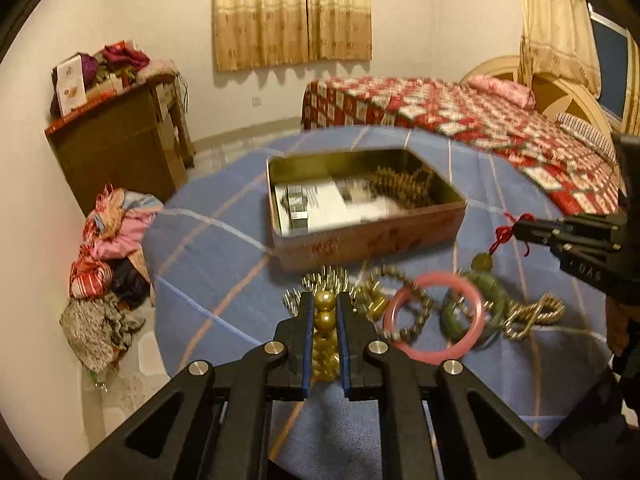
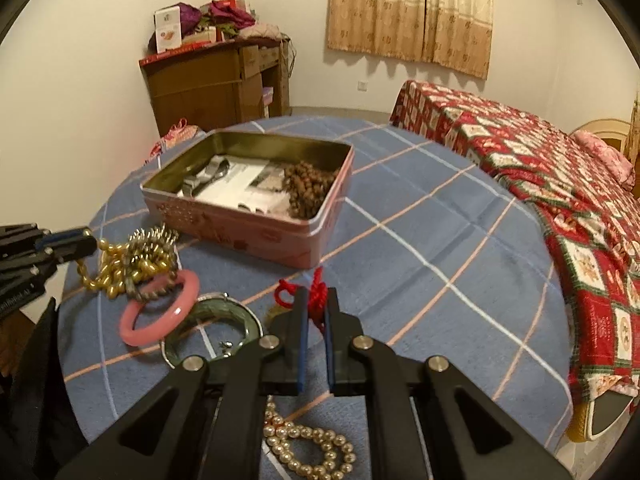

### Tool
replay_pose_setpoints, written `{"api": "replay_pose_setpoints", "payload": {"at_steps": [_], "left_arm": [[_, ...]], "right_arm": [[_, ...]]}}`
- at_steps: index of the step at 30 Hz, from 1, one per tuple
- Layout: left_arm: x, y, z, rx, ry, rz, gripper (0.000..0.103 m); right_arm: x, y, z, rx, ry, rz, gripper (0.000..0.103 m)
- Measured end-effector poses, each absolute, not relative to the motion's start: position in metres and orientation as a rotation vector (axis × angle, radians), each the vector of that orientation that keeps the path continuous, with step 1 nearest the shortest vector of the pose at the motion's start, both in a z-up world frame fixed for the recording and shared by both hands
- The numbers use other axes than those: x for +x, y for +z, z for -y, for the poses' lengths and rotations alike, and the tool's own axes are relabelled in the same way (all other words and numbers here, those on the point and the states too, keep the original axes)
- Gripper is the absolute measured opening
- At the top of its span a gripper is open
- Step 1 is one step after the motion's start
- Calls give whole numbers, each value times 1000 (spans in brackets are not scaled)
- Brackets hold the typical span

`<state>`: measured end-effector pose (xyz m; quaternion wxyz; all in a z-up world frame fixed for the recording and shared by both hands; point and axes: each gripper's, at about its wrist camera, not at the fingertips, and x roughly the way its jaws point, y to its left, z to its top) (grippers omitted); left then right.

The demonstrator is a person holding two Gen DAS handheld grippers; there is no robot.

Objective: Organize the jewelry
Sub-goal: 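Carry the gold beads and red cord into the pink tin and open both tools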

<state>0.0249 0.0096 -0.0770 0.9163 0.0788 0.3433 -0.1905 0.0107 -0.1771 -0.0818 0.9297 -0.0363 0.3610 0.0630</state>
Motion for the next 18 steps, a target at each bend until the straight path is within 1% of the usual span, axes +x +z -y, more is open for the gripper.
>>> {"api": "replay_pose_setpoints", "payload": {"at_steps": [9, 18], "left_arm": [[17, -25, -14, 145, -412, -600, 9], [27, -4, -6, 172, -407, -552, 9]], "right_arm": [[7, -55, 176, -99, 129, -680, 9], [11, -42, 179, -108, 133, -654, 9]]}}
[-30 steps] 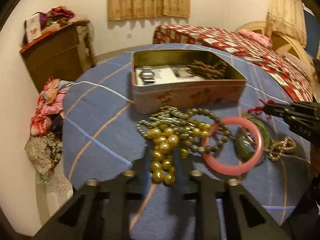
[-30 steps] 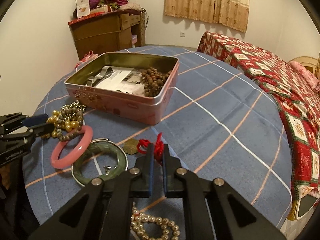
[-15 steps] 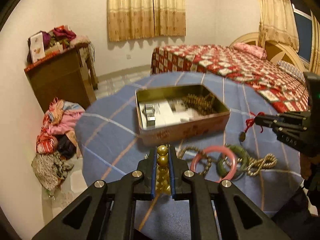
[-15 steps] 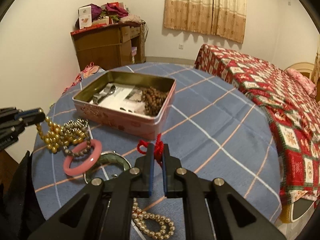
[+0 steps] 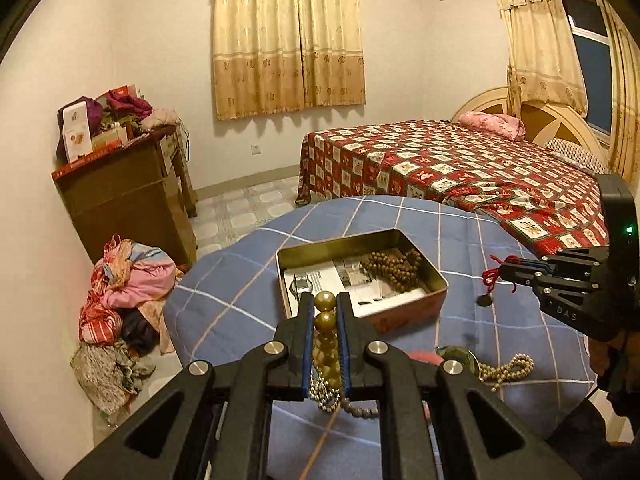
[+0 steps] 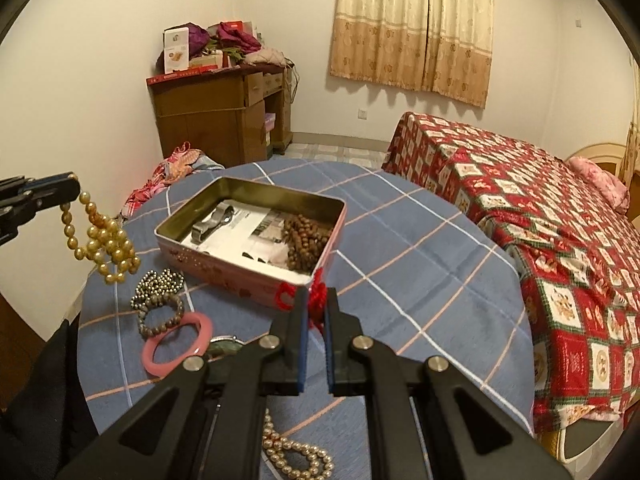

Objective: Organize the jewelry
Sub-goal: 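Carry the gold beads and red cord into the pink tin and open both tools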

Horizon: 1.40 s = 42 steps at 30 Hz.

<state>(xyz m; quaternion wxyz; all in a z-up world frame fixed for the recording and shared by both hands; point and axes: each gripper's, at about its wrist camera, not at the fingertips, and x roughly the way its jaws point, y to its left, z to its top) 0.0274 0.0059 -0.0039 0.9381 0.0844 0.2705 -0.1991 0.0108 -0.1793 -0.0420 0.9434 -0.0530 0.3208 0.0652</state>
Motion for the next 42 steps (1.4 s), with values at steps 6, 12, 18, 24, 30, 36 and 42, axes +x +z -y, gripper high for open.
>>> {"api": "replay_pose_setpoints", "payload": {"at_steps": [6, 12, 18, 24, 30, 36, 42], "left_arm": [[45, 0, 1, 201, -380, -532, 10], [64, 6, 6, 226, -349, -503, 10], [83, 8, 17, 260, -339, -483, 10], [105, 4, 26, 294, -318, -485, 10], [124, -3, 32, 308, -297, -495, 10], [140, -15, 36, 305, -279, -521, 10], [152, -26, 39, 314, -279, -544, 10]], "right_arm": [[18, -32, 182, -128, 121, -633, 9], [30, -24, 182, -156, 104, -613, 8], [42, -17, 175, -188, 95, -589, 8], [56, -10, 163, -230, 103, -567, 8], [72, -11, 155, -241, 107, -562, 8], [89, -19, 148, -251, 101, -579, 8], [106, -26, 141, -267, 93, -594, 8]]}}
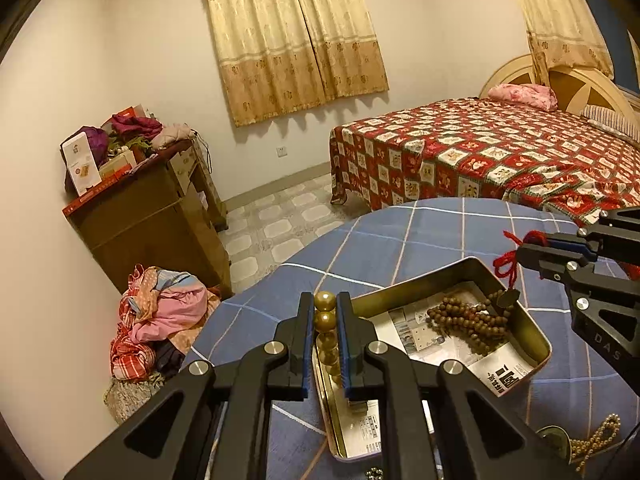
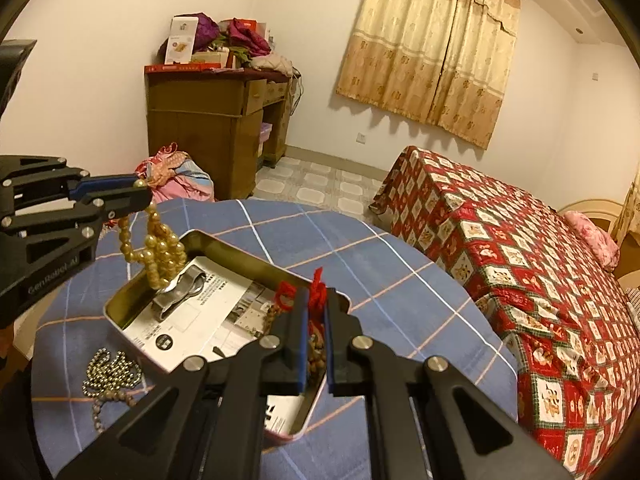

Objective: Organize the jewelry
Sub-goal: 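Carry the gold beads and red cord into the pink tin and open both tools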

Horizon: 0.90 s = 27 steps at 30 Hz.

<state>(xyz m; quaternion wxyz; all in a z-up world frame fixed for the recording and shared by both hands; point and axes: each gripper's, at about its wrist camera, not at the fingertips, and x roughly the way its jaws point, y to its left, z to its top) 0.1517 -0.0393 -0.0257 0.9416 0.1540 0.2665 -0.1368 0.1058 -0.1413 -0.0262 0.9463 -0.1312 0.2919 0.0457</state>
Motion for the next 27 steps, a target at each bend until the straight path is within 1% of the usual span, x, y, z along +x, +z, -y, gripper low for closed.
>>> {"api": "replay_pose_setpoints", "payload": {"at_steps": [27], "left_arm": [[179, -73, 45, 349, -260, -643, 10]], "right_arm": [[132, -67, 140, -252, 74, -701, 9]]}}
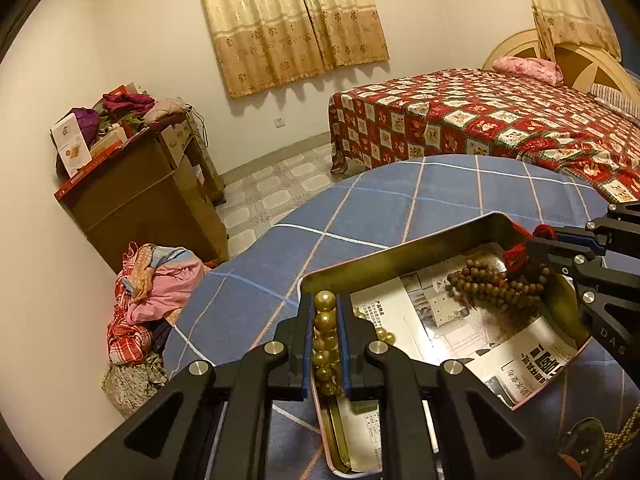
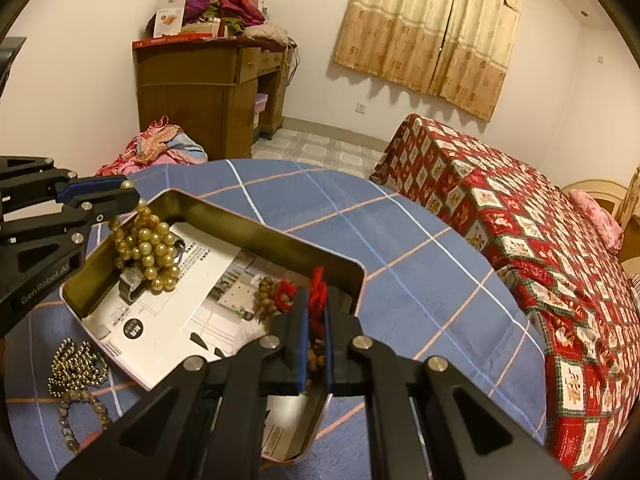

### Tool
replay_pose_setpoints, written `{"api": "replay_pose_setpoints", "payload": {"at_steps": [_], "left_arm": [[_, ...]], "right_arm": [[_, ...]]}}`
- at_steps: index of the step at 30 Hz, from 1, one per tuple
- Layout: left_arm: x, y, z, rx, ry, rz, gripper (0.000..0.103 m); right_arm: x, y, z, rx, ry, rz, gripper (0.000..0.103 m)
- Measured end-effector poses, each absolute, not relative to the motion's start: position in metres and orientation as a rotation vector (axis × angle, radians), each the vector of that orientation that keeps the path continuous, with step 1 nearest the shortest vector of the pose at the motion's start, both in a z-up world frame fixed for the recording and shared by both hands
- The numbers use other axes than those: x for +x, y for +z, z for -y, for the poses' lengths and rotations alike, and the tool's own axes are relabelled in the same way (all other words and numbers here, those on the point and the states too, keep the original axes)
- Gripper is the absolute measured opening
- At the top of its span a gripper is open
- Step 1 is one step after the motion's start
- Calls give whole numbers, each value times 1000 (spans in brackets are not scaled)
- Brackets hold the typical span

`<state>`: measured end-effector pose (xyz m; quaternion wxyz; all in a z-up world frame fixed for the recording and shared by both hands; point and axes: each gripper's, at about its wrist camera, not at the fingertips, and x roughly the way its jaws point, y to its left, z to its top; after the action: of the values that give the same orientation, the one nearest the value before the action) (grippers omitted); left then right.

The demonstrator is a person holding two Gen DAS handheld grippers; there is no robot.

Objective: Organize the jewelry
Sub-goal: 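Carry the gold beads and red cord into the pink tin and open both tools, then grasp the pearl necklace with the right tool while the left tool grasps the grey bead strand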

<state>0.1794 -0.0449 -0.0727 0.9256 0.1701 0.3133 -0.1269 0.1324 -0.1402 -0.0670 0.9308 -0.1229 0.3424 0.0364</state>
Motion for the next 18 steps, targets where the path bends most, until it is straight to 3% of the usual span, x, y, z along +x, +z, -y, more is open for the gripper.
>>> {"api": "replay_pose_setpoints", "payload": {"at_steps": [4, 5, 7, 8, 9, 18], "left_arm": [[183, -78, 44, 370, -223, -657, 11], [182, -79, 43, 373, -214, -663, 15], [179, -80, 41, 378, -193, -661, 44], [175, -79, 39, 384, -166, -645, 71], [172, -78, 36, 383, -154, -624, 79], [125, -83, 7, 334, -144, -648, 79]], "right_arm": [[134, -72, 144, -243, 81, -728, 12], [134, -73, 146, -237, 80, -735, 21], [133, -75, 148, -224, 76, -742, 37], [131, -75, 149, -224, 67, -738, 51], [129, -75, 152, -219, 56, -734, 64], [90, -73, 177, -157, 18, -742, 66]]}}
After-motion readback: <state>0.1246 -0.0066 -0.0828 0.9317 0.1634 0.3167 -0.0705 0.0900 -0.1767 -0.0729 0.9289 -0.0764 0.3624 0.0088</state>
